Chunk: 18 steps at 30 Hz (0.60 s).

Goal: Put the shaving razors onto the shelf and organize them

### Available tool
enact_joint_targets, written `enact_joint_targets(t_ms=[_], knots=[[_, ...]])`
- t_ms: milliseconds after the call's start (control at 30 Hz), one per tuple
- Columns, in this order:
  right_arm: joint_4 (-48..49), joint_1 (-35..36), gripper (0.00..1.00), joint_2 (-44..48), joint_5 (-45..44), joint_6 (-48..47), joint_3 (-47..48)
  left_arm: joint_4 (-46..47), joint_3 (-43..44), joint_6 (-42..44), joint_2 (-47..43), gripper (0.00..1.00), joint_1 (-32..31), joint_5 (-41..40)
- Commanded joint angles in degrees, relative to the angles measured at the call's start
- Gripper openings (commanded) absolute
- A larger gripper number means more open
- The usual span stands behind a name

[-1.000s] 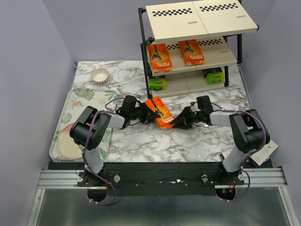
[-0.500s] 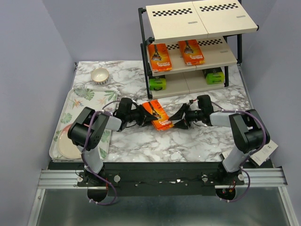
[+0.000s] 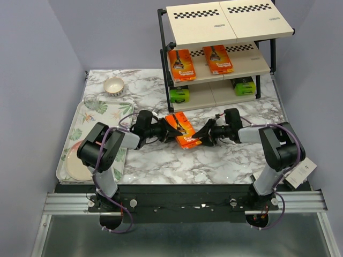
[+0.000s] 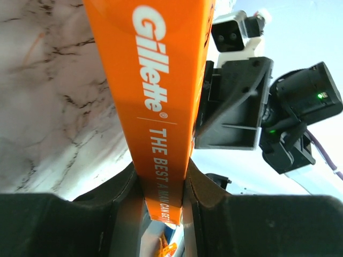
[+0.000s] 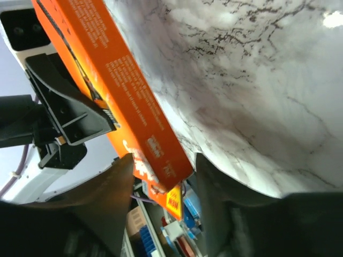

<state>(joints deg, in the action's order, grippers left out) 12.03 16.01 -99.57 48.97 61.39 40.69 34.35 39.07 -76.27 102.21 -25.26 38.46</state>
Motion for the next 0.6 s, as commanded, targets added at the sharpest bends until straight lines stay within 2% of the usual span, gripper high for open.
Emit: enact_joint_targets(t_ms=[0, 100, 167, 200, 233, 333, 433, 567], knots=[[2.9, -0.3, 0.43, -1.4, 2.2, 0.6, 1.1, 3.4, 2.0, -0.6, -1.1, 0.24, -0.3, 2.1], [3.4, -0.3, 0.32, -0.9, 2.6, 0.0, 0.6, 3.4, 2.2, -0.8, -0.8, 0.24, -0.4, 2.2], [3.6, -0.3, 0.28, 0.3, 2.4, -0.4, 0.1, 1.7, 2.3, -0.5, -0.8, 0.3, -0.3, 1.8], [3.7, -0.4, 0.22, 0.9, 2.4, -0.7, -0.3, -0.3, 2.7, -0.2, -1.1, 0.38, -0.1, 1.2], [3.4, -0.5, 0.19, 2.5, 2.2, -1.7, -0.3, -2.9, 3.5, 1.4, -1.5, 0.58, 0.0, 0.6], [1.5, -1.8, 0.13, 5.3, 2.5, -2.9, -0.9, -8.6, 4.3, 5.2, -3.2, 0.84, 1.5, 0.0], [-1.7, -5.3, 0.1, 9.2, 3.8, -6.0, -0.3, -11.4, 4.9, 8.6, -5.3, 0.9, 3.9, 3.7], [-9.5, -11.3, 0.1, 13.9, 10.1, -12.0, 1.0, -18.2, 5.2, 16.7, -8.8, 0.93, 7.4, 7.5]])
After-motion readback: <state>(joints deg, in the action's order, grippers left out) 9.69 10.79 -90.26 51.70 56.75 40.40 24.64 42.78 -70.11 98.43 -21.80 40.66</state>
